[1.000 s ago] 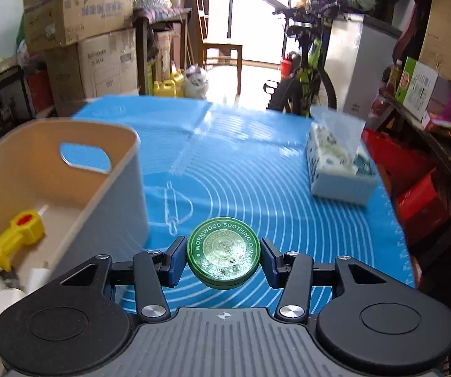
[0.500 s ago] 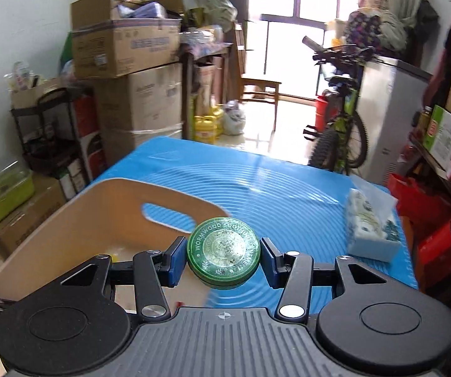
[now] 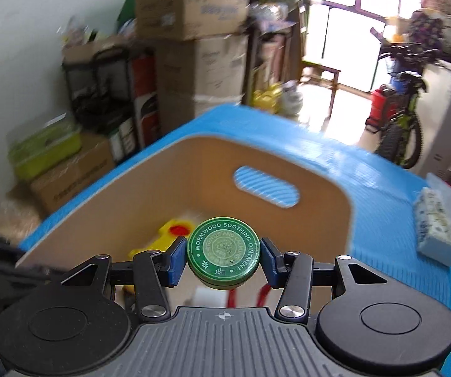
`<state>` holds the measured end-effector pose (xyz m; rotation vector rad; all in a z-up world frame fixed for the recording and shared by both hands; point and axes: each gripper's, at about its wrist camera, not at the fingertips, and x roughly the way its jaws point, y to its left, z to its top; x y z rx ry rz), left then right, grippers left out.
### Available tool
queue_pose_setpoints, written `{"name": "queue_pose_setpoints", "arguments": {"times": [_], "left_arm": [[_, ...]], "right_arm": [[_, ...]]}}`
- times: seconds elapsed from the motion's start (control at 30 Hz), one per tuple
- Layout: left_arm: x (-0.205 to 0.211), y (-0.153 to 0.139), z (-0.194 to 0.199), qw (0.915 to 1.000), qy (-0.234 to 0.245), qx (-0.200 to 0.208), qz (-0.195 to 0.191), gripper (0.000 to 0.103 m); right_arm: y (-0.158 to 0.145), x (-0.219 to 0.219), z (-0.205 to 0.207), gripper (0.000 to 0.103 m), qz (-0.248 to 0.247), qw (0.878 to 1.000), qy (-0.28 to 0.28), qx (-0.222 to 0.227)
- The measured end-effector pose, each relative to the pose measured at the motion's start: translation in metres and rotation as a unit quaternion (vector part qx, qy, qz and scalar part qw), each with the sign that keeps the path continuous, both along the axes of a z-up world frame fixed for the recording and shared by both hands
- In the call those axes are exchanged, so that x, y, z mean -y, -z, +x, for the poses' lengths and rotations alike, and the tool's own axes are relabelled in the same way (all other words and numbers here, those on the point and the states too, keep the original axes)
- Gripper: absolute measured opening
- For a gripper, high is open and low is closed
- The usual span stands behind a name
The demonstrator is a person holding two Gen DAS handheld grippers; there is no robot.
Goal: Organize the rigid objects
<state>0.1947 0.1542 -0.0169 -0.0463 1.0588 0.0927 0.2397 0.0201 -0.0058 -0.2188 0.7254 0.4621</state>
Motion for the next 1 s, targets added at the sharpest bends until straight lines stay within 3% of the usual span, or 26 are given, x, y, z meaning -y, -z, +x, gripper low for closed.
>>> {"name": "queue_pose_setpoints", "arguments": {"times": [0.33,0.47,0.8,0.9,1.0], "left_arm": [[0.002,-0.001,0.000,1.0000,-0.001,0.000,0.000,0.007],[0.002,0.000,0.001,1.0000,-0.003,-0.001,0.003,0.007],[0.002,0.000,0.000,1.0000,-0.006,0.005,0.006,0.009],[0.005,-0.007,-0.002,0.9998,-0.005,0.015,0.011,0.016],[0.007,-0.017,-0.007,0.9993,0.000,0.035,0.009,0.038]], "right_arm": [[0.018,-0.017,0.010,0.055,-0.039,0.996,-0.016,-0.085],[0.013,-0.011,0.008,0.067,-0.022,0.997,-0.010,-0.079],[-0.018,0.016,-0.005,0.083,0.029,0.998,0.027,-0.046],[-0.029,0.026,-0.012,0.089,0.035,0.998,0.039,-0.031],[-0.038,0.037,-0.020,0.095,0.045,0.997,0.053,-0.023]]}}
